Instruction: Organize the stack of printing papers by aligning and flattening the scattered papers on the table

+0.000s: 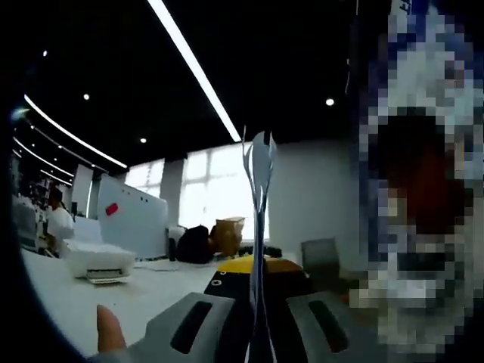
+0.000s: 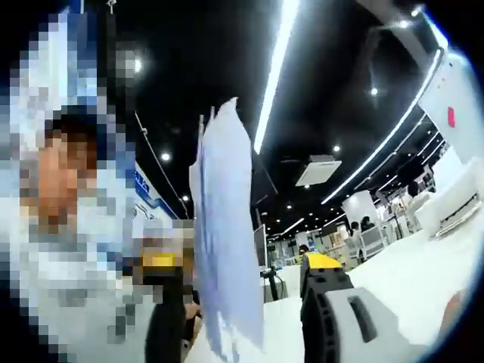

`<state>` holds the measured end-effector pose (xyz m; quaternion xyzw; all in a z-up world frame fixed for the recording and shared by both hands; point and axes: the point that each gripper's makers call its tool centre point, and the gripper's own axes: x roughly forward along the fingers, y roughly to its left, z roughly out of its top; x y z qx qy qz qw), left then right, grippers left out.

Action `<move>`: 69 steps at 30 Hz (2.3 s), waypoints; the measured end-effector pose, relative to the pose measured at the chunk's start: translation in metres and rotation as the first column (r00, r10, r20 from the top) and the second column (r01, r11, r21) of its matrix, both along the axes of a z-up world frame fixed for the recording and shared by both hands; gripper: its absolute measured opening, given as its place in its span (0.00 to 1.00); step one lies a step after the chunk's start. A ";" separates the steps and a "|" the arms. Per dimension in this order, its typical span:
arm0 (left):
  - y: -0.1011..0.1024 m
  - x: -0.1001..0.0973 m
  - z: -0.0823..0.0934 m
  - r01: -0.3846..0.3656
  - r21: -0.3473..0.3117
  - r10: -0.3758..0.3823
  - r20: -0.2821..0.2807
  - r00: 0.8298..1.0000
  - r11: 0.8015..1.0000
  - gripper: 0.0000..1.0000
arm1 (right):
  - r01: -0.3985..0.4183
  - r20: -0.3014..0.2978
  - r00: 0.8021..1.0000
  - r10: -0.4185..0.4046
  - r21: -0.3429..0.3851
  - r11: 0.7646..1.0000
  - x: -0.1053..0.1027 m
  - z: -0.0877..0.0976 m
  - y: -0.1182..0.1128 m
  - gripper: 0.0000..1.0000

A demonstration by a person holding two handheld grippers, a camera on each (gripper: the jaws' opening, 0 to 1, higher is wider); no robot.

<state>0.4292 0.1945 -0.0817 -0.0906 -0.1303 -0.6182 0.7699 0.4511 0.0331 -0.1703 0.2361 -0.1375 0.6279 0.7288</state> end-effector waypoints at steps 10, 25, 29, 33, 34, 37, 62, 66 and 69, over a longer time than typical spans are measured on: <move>-0.003 0.020 -0.082 -0.144 0.124 0.137 0.058 0.989 0.982 0.12 | 0.104 0.125 0.988 -0.089 -0.121 0.987 -0.005 -0.008 -0.030 0.00; -0.020 0.028 -0.099 -0.081 0.138 0.085 -0.022 0.996 0.987 0.06 | 0.131 0.115 0.987 -0.114 -0.160 0.978 -0.008 -0.017 -0.043 0.00; -0.034 0.039 -0.074 -0.091 0.136 0.092 -0.002 0.996 0.987 0.06 | 0.196 0.128 0.976 -0.178 -0.142 0.970 0.002 -0.007 -0.056 0.00; -0.042 0.056 -0.075 -0.107 0.162 0.109 -0.006 0.994 0.981 0.06 | 0.206 0.067 0.978 -0.198 -0.146 0.968 0.011 -0.019 -0.063 0.00; -0.043 0.055 -0.080 -0.105 0.161 0.108 -0.009 0.994 0.981 0.06 | 0.222 0.089 0.974 -0.210 -0.154 0.963 0.010 -0.024 -0.064 0.00; -0.047 0.047 -0.098 -0.106 0.131 0.107 0.000 0.994 0.986 0.19 | 0.240 0.100 0.969 -0.224 -0.195 0.951 0.005 -0.042 -0.067 0.24; -0.055 0.033 -0.156 -0.101 0.194 0.108 -0.026 0.994 0.976 0.06 | 0.182 0.139 0.981 -0.138 -0.386 0.904 -0.011 -0.078 -0.044 0.00; -0.053 0.032 -0.142 -0.086 0.156 0.091 -0.025 0.996 0.984 0.10 | 0.158 0.134 0.984 -0.117 -0.364 0.918 -0.012 -0.062 -0.044 0.00; -0.049 0.036 -0.144 -0.079 0.182 0.096 -0.088 0.991 0.980 0.32 | 0.157 0.098 0.987 -0.131 -0.346 0.925 -0.008 -0.060 -0.046 0.22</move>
